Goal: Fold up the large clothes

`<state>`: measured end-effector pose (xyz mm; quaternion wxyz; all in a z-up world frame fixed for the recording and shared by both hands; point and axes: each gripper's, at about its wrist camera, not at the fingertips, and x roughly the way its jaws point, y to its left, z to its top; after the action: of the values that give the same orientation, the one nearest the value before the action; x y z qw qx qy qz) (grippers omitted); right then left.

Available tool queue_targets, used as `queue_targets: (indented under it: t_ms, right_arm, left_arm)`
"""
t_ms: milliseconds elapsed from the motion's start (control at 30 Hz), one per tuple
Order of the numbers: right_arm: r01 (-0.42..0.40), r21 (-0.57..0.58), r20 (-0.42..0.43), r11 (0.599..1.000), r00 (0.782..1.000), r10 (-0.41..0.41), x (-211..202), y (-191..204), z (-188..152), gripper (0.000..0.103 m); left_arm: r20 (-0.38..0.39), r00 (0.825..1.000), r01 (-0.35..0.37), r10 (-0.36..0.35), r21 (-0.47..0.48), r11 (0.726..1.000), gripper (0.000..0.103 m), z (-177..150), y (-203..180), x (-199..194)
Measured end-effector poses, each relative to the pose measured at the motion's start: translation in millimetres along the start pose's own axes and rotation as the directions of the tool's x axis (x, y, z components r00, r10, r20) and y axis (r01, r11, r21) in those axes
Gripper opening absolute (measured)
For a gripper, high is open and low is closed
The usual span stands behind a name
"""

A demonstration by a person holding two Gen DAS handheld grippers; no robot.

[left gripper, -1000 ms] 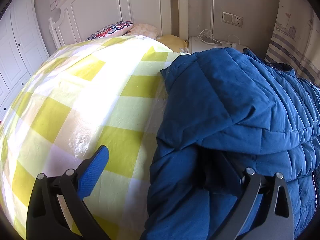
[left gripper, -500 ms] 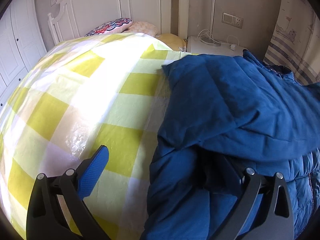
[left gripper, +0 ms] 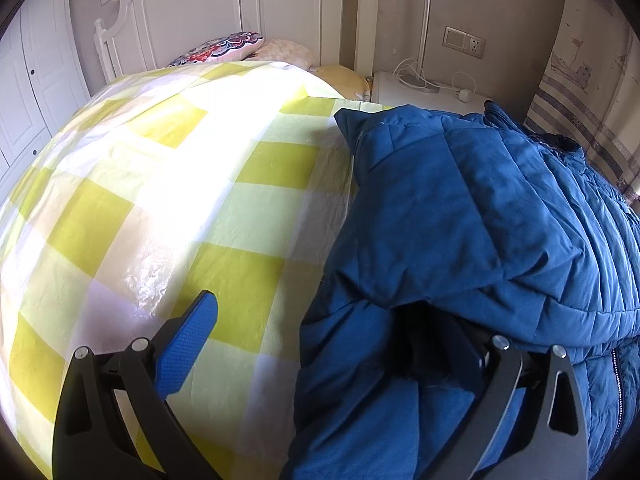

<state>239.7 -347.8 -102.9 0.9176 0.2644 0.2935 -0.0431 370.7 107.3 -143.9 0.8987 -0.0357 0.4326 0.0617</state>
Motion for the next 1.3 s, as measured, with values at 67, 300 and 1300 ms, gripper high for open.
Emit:
queue_targets:
  t_ms: [67,300,1300]
  right_arm:
    - [0.072,-0.135,0.082,0.988,0.995,-0.061,-12.2,22.8,-0.3,0.030]
    - [0.128,-0.307,0.180,0.943,0.981,-0.075,-18.2,69.7,5.0,0.030]
    - [0.087,-0.484,-0.106,0.871,0.982,-0.157,68.6,68.9,-24.6,0.037]
  left_arm:
    - [0.000,1.000,-0.003,0.003,0.002,1.000,0.101,0.4,0.0,0.2]
    - [0.000,1.000,-0.002,0.002,0.001,1.000,0.101,0.4,0.1,0.1]
    - [0.044,0.994,0.081,-0.096,0.264,0.961,0.101,67.9,-126.0,34.2]
